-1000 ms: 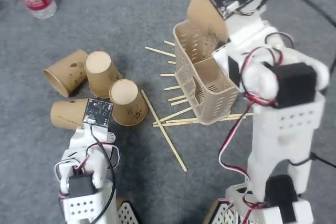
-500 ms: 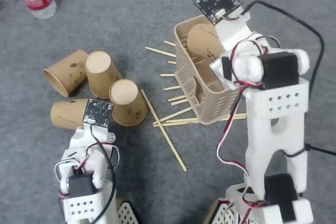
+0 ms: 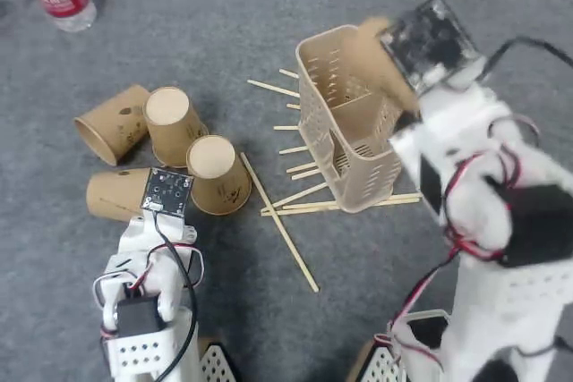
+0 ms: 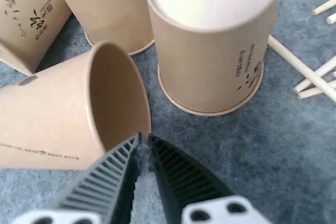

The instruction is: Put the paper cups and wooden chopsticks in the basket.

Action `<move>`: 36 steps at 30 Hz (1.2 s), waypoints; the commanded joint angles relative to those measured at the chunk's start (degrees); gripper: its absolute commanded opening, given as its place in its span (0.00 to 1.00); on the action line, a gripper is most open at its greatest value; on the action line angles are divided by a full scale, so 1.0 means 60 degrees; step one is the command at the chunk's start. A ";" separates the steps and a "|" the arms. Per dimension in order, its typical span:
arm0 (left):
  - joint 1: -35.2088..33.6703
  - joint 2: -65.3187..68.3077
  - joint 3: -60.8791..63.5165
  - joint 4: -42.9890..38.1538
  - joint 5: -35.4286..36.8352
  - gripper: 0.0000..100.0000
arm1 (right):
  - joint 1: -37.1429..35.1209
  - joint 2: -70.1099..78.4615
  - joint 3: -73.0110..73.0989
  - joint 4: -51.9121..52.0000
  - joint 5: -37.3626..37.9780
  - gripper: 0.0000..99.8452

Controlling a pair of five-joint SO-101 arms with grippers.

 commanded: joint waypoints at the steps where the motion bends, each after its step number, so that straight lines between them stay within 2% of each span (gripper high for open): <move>1: -0.0015 -0.0147 -0.0066 -0.0029 -0.0088 0.02 | 0.0110 -0.1004 0.1802 0.0447 0.0498 0.01; 8: -0.0015 -0.0147 -0.0066 -0.0029 -0.0088 0.02 | 0.0139 -0.2396 0.3194 0.0432 0.0601 0.01; 14: -0.0015 -0.0147 -0.0066 -0.0029 -0.0088 0.02 | 0.0271 -0.2161 0.3385 0.0374 0.0586 0.01; 19: -0.0015 -0.0147 -0.0066 -0.0029 -0.0088 0.02 | 0.0271 -0.1385 0.2564 0.0242 0.0513 0.01; 21: -0.0015 -0.0147 -0.0066 -0.0029 -0.0088 0.02 | 0.0271 -0.1165 0.2110 0.0212 0.0454 0.07; 24: -0.0015 -0.0147 -0.0066 -0.0059 -0.0088 0.02 | 0.0271 -0.0886 0.1436 -0.0007 -0.0542 0.20; 26: -0.0015 -0.0147 -0.0066 -0.0059 -0.0088 0.02 | 0.0227 -0.0711 0.1216 -0.0212 -0.0601 0.25; 32: -0.0015 -0.0147 -0.0066 -0.0059 -0.0088 0.02 | -0.1033 0.0154 0.1158 -0.0491 -0.0484 0.18; 36: -0.0015 -0.0147 -0.0066 -0.0044 -0.0088 0.02 | -0.1326 0.0491 0.0806 -0.1179 -0.0513 0.17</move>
